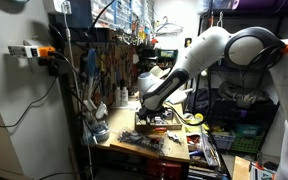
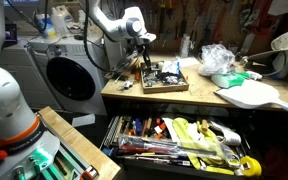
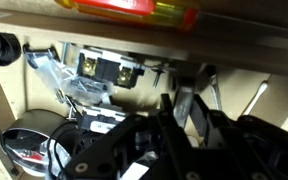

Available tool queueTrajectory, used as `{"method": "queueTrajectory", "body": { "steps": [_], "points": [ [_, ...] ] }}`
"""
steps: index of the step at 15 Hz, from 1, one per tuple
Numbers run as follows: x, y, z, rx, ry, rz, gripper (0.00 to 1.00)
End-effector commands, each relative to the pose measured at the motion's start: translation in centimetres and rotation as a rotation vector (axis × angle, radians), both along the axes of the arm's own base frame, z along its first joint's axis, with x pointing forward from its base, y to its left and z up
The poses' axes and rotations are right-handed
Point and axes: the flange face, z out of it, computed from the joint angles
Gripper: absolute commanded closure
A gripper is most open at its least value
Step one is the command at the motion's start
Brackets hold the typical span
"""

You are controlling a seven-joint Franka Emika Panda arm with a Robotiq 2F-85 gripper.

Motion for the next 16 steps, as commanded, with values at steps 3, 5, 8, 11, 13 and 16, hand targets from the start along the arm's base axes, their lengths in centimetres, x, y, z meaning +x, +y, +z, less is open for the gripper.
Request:
{"method": "queueTrajectory", "body": {
  "steps": [3, 5, 8, 11, 13, 16],
  "points": [
    [-0.2, 0.9, 3.0, 0.021, -0.037, 0.032, 0.26],
    [-0.2, 1.5, 4.7, 0.037, -0.064, 0.051, 0.12],
    [-0.4, 2.1, 7.0, 0.059, -0.081, 0.080, 0.00],
    [-1.0, 1.9, 8.9, 0.094, -0.084, 0.110, 0.00],
    [-1.6, 1.3, 10.0, 0.125, -0.090, 0.120, 0.00],
    [-2.8, 0.2, 11.5, 0.176, -0.093, 0.154, 0.00]
  ]
}}
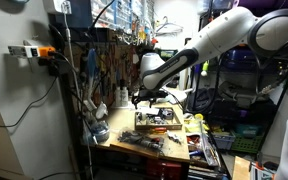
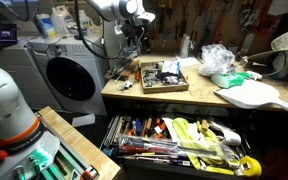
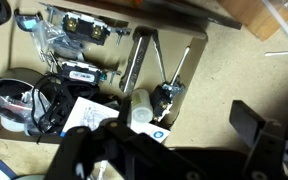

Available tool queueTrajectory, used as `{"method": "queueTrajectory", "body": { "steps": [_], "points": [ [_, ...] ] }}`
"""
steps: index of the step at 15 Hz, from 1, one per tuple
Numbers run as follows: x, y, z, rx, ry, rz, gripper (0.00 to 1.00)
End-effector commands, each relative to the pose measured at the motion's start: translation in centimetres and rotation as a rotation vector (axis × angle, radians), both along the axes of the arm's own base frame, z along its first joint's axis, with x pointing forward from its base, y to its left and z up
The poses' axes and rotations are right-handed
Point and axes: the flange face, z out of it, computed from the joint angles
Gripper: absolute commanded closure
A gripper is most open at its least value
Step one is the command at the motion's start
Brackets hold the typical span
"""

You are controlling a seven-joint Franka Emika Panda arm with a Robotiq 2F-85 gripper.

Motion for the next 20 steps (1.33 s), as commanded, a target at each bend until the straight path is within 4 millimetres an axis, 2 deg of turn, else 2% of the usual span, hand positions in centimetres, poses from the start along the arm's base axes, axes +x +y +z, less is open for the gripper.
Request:
{"method": "queueTrajectory", "body": {
  "steps": [1, 4, 9, 12, 14, 15, 16, 20],
  "points": [
    [-2.9, -1.3, 1.6, 0.071, 0.031, 0.044, 0.00],
    [-4.9, -2.6, 2.7, 0.084, 0.084, 0.078, 0.00],
    [-8.6, -3.8, 3.8, -0.016, 0.204, 0.191, 0.00],
    [-10.5, -3.3, 4.9, -0.058, 0.230, 0.282, 0.00],
    [-11.6, -2.0, 5.3, -0.104, 0.238, 0.368, 0.00],
    [-12.0, -1.4, 5.4, -0.124, 0.239, 0.405, 0.00],
    [-9.8, -2.3, 5.2, -0.088, 0.221, 0.339, 0.00],
    [-11.0, -1.2, 5.6, -0.109, 0.223, 0.388, 0.00]
  ]
}}
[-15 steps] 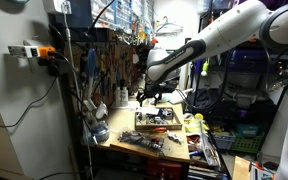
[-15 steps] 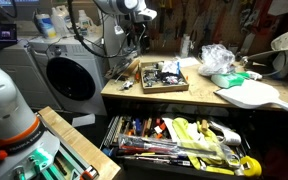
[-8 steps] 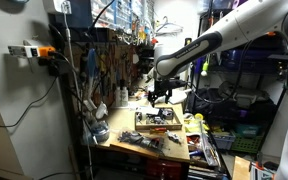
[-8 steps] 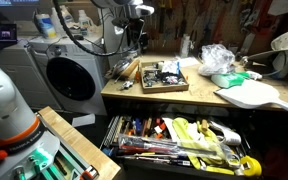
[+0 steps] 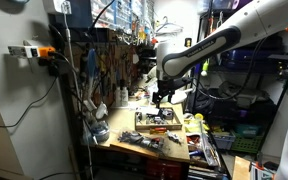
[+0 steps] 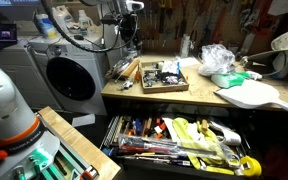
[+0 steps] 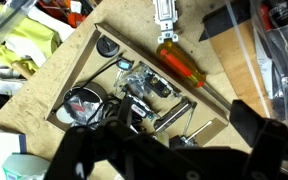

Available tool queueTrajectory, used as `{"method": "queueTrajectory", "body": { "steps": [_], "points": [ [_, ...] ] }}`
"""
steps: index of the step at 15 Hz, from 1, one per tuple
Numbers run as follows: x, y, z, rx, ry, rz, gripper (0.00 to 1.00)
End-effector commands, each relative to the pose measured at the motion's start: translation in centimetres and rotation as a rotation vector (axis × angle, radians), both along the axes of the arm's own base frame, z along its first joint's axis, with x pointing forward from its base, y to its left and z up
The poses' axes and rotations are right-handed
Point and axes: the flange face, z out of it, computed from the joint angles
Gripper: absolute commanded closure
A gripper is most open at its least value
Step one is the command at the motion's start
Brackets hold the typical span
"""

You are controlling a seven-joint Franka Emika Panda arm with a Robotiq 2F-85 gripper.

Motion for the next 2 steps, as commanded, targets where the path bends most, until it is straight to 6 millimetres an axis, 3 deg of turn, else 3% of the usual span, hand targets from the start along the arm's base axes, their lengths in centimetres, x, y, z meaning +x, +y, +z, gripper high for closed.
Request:
{"method": "queueTrajectory", "body": {
  "steps": [1, 2],
  "points": [
    [-0.01, -0.03, 0.03, -0.001, 0.001, 0.002, 0.00],
    [-0.01, -0.03, 0.03, -0.001, 0.001, 0.003, 0.00]
  ]
}}
